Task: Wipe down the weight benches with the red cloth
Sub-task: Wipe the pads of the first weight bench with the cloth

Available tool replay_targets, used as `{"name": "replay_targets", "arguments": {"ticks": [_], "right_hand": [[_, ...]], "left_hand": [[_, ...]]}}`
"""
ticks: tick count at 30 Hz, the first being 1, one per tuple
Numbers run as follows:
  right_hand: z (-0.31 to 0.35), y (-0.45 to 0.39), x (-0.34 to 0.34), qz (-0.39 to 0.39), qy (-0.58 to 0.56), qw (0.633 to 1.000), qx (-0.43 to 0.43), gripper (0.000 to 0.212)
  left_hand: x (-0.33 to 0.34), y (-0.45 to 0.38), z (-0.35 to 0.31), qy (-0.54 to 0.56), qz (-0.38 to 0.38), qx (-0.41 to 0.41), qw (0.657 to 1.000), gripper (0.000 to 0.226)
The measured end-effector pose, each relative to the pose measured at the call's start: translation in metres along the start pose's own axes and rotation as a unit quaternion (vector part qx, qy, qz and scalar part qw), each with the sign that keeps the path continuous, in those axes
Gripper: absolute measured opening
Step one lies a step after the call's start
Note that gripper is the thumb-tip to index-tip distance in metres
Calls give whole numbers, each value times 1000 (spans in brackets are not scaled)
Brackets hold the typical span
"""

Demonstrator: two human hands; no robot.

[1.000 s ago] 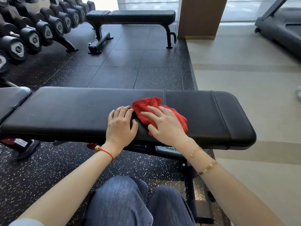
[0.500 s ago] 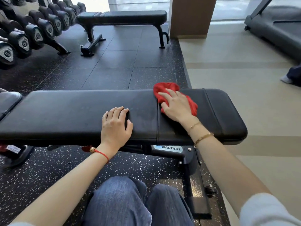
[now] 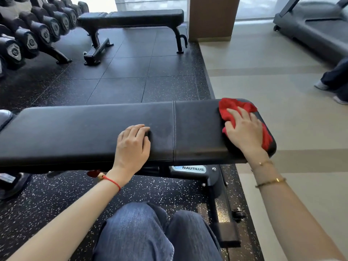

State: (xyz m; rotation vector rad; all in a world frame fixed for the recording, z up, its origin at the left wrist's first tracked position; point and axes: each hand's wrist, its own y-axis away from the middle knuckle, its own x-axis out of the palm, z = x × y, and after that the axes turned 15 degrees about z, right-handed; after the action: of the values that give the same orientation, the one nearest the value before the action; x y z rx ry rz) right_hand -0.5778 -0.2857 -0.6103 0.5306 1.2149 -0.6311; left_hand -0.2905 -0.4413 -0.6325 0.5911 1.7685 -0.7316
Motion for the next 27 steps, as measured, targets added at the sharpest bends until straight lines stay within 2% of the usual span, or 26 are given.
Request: {"name": "replay_targets", "arguments": {"ticks": [4, 8, 10, 14, 20, 23, 27], "right_hand": [[26, -9, 0, 40, 16, 997, -62, 47], [28, 31, 8, 53, 22, 986, -158, 46], [13, 48, 8, 33, 15, 988, -153, 48], [-21, 48, 3, -12, -6, 997, -72, 47], [-18, -25, -6, 11, -17, 1000, 23, 47], [-4, -61, -11, 56, -10, 998, 8, 47], [24, -68, -5, 68, 23, 994, -84, 44]], "left_hand": [[7, -11, -32, 18, 2, 36, 999, 33], [18, -25, -69, 28, 28, 59, 997, 32], [21, -29, -74, 20, 34, 64, 997, 33], [23, -28, -74, 7, 41, 65, 997, 35], [25, -29, -77, -13, 39, 56, 998, 36], [26, -29, -77, -20, 33, 59, 998, 38], [27, -30, -76, -27, 33, 60, 997, 40]]}}
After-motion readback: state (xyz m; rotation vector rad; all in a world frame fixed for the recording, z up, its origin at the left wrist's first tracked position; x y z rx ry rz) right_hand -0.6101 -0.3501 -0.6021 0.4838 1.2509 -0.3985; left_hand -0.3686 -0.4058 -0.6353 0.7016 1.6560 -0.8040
